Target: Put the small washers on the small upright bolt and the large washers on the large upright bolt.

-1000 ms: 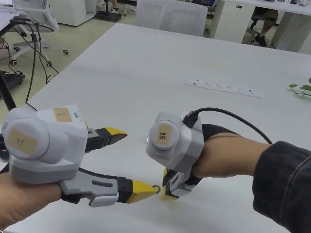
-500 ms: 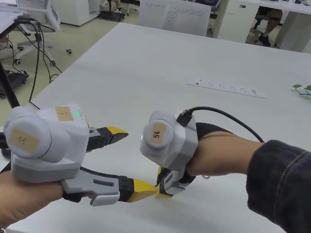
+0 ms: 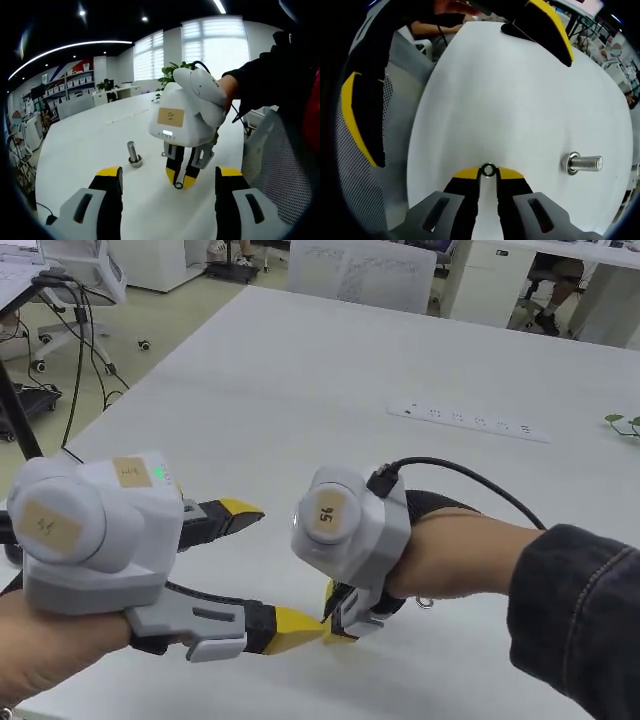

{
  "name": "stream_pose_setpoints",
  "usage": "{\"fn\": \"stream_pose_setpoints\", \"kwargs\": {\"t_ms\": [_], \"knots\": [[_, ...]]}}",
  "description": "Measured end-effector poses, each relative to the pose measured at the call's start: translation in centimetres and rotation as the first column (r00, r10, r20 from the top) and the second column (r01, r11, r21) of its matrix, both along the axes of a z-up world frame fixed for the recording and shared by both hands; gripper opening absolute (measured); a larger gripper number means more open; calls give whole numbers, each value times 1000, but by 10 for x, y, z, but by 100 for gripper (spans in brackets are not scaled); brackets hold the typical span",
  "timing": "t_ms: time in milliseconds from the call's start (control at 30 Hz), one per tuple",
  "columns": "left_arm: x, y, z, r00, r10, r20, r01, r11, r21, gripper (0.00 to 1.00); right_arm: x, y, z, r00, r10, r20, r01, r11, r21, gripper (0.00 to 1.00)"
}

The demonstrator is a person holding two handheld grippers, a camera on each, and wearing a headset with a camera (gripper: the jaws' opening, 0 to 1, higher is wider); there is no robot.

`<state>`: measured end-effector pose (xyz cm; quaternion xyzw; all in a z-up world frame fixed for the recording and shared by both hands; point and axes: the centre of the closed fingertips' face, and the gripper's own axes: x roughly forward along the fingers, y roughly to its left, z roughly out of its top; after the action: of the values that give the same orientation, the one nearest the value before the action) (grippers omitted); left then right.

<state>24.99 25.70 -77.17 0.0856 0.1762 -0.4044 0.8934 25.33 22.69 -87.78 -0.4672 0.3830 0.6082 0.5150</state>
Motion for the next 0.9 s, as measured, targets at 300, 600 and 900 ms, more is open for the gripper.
{"fn": "stream_pose_setpoints", "kwargs": {"t_ms": [300, 600, 900], "knots": [[0, -1, -1, 1000, -5, -3, 5, 1000, 0, 75, 4, -7, 0, 1000, -17, -3, 17, 1000, -12, 14], [0, -5, -3, 1000, -22, -7, 22, 1000, 8, 75, 10, -22, 5, 999, -50, -11, 50, 998, -26, 14], [2, -11, -5, 998, -58, -14, 59, 998, 18, 75, 21, -46, 24, 994, -106, -9, 105, 994, -20, 14]]}}
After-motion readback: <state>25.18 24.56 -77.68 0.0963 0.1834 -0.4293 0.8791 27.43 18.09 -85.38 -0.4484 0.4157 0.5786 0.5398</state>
